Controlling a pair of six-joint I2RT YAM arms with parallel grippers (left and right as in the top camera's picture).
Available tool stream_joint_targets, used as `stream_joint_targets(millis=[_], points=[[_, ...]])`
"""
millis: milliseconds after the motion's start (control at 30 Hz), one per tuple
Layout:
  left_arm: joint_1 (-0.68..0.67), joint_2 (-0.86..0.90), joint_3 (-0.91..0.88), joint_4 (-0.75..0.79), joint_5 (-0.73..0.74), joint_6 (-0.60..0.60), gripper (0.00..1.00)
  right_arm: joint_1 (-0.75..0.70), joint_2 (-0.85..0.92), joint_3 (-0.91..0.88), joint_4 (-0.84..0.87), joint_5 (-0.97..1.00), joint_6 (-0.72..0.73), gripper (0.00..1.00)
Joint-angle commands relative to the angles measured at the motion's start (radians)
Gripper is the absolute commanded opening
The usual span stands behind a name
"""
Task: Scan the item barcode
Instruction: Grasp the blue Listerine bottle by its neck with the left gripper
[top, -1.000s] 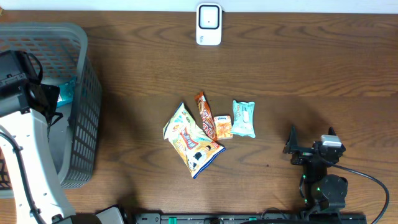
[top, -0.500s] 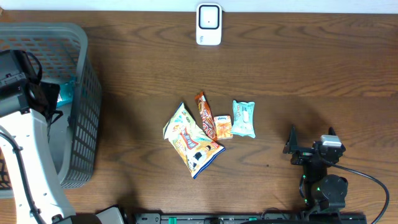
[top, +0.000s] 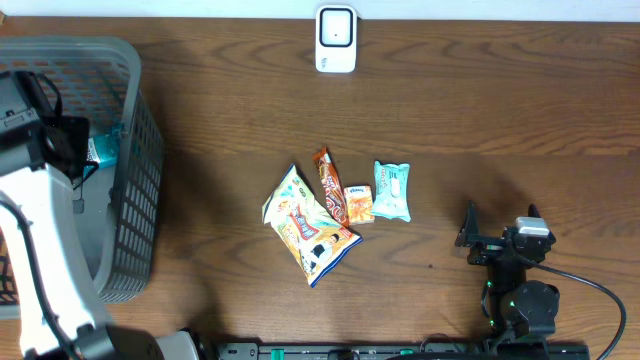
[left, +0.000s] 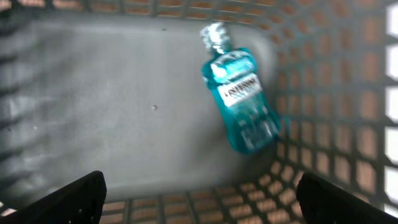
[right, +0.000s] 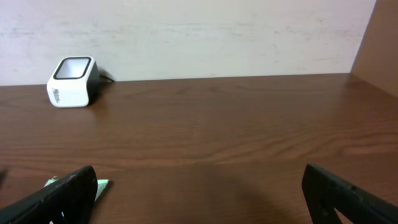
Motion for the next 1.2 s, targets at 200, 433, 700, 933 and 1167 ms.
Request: stream_joint_targets(millis=[200,433,700,933,1167], points=[[0.053,0.224,-0.004,0.141,0.008,-0.128,0.98,0.004,0.0,-0.002,-0.004,-0.002,-0.008,0.99],[0.053,0.361,-0.004,0.285,0.079,-0.128,0.98,0.004,0.0,-0.002,-0.004,-0.002,-0.008,0.99],[0.053,0.46,-0.004,0.365,0.113,-0.152,0.98,0.004,0.0,-0.002,-0.004,-0.002,-0.008,0.99],[0.053,0.529,-0.004,0.388,0.122,-0.181,0.98,0.004,0.0,-0.002,-0.004,-0.002,-0.008,0.99],[0.053,0.587,-0.004,0.399,0.131,-0.177,0.98,0.004,0.0,-0.002,-0.004,-0.002,-0.008,0.99]])
